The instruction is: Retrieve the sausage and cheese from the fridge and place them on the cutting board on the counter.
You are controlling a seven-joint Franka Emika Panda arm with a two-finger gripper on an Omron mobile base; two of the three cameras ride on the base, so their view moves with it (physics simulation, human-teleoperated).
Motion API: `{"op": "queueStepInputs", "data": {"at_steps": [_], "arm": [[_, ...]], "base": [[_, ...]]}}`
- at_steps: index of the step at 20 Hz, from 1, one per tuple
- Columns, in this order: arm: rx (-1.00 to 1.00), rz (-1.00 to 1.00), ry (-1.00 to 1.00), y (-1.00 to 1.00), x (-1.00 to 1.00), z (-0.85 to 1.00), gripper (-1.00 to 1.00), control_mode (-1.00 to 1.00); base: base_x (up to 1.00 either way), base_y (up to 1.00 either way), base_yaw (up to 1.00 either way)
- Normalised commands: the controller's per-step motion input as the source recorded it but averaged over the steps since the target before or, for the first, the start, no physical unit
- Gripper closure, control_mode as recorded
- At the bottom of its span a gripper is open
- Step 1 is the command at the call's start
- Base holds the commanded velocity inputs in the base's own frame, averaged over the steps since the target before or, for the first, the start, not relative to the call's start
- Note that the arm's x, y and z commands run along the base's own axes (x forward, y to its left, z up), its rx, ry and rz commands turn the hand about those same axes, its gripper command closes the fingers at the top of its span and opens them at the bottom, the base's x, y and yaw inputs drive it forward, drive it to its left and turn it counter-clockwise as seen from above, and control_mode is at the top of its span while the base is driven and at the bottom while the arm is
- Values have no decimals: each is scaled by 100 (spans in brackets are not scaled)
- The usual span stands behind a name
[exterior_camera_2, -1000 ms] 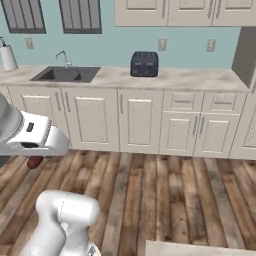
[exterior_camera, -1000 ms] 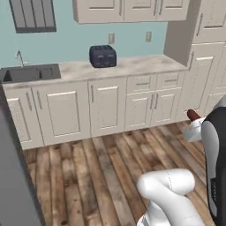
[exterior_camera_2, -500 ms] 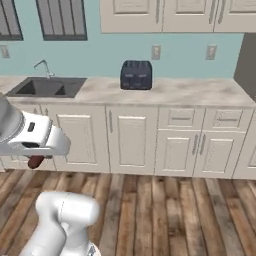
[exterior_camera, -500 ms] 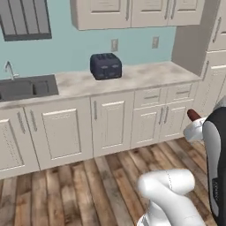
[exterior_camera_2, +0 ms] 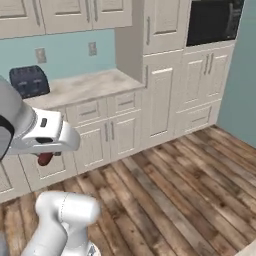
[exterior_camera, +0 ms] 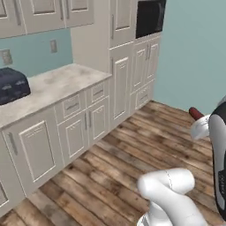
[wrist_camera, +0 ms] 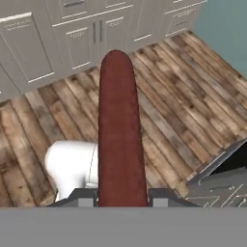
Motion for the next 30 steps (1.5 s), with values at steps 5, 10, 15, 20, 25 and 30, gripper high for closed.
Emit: {"op": "queueStepInputs", "data": {"at_steps": [5, 10, 15, 20, 25, 30], "arm": [[0, 0, 0, 0, 0, 0, 100, 100], [0, 0, 0, 0, 0, 0, 100, 100], [0, 0, 0, 0, 0, 0, 100, 100], [0, 0, 0, 0, 0, 0, 100, 100], [0, 0, 0, 0, 0, 0, 100, 100], [0, 0, 0, 0, 0, 0, 100, 100]], "base": [[0, -4, -91], [0, 10, -86], [0, 25, -86], [37, 62, -72], [54, 100, -51], [63, 100, -45]]}}
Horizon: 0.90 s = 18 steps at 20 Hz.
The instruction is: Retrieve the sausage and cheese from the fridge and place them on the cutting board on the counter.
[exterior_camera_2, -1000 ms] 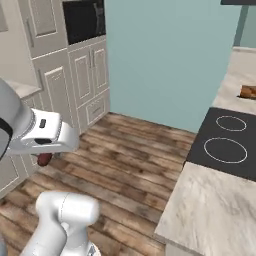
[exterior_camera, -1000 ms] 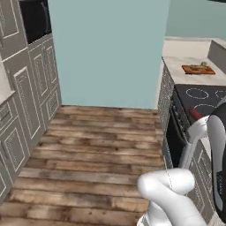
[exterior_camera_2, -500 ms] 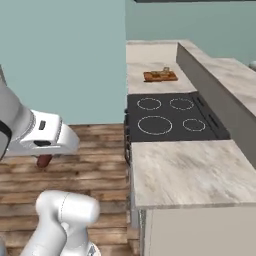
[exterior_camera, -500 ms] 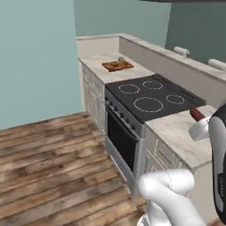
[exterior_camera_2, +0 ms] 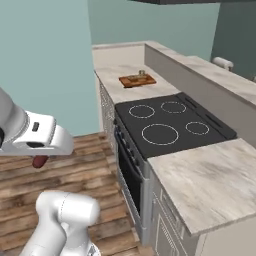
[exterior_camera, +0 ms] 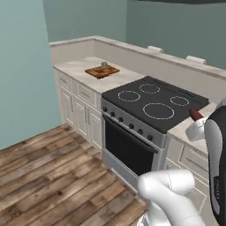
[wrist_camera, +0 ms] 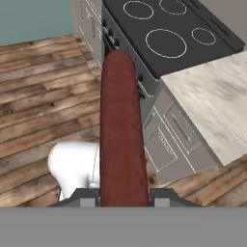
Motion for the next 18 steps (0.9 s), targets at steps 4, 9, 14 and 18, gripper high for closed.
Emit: {"op": "queueStepInputs", "data": {"at_steps": [4, 9, 14, 18], "arm": [[0, 0, 0, 0, 0, 0, 100, 100], [0, 0, 0, 0, 0, 0, 100, 100], [0, 0, 0, 0, 0, 0, 100, 100], [0, 0, 0, 0, 0, 0, 100, 100]], "base": [[95, 99, -33], [84, 100, -23], [82, 99, -19], [81, 91, -19]]}}
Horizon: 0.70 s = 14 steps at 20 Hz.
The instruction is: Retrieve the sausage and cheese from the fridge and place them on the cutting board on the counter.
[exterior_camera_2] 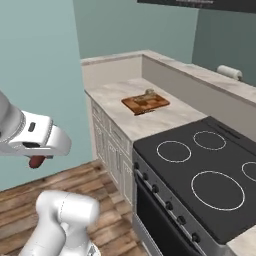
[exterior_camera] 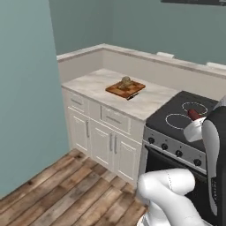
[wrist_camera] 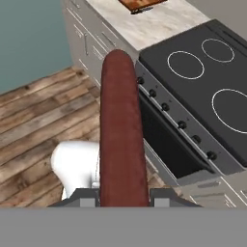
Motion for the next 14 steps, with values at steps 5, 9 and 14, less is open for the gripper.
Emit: {"op": "queueStepInputs", "data": {"at_steps": [5, 9, 14], "arm": [[0, 0, 0, 0, 0, 0, 100, 100], [0, 0, 0, 0, 0, 0, 100, 100], [0, 0, 0, 0, 0, 0, 100, 100]], "base": [[63, 82, -24], [48, 81, -31], [58, 58, -31]]}}
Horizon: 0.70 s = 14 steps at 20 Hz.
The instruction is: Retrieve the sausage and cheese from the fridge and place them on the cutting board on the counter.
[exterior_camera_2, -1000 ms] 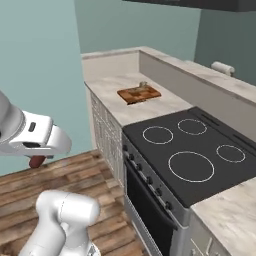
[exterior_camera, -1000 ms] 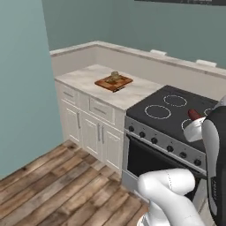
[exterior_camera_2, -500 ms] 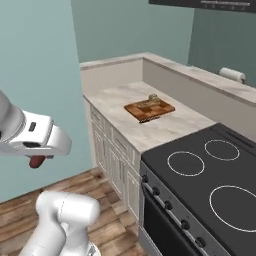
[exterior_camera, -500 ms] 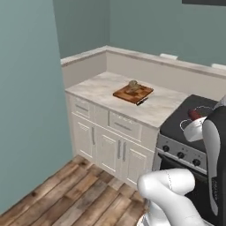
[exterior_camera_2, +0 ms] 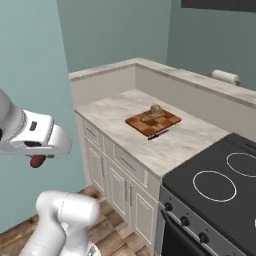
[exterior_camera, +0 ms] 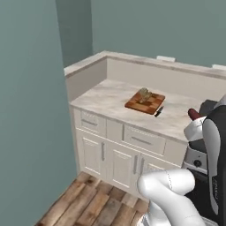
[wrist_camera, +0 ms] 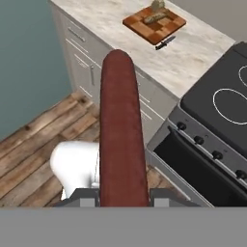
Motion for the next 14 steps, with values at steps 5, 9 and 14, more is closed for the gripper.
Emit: {"op": "queueStepInputs", "data": {"at_steps": [5, 9, 14], "arm": [[0, 0, 0, 0, 0, 0, 100, 100], [0, 0, 0, 0, 0, 0, 100, 100], [0, 0, 0, 0, 0, 0, 100, 100]], "base": [[65, 39, -30], [63, 0, -36], [64, 0, -41]]}}
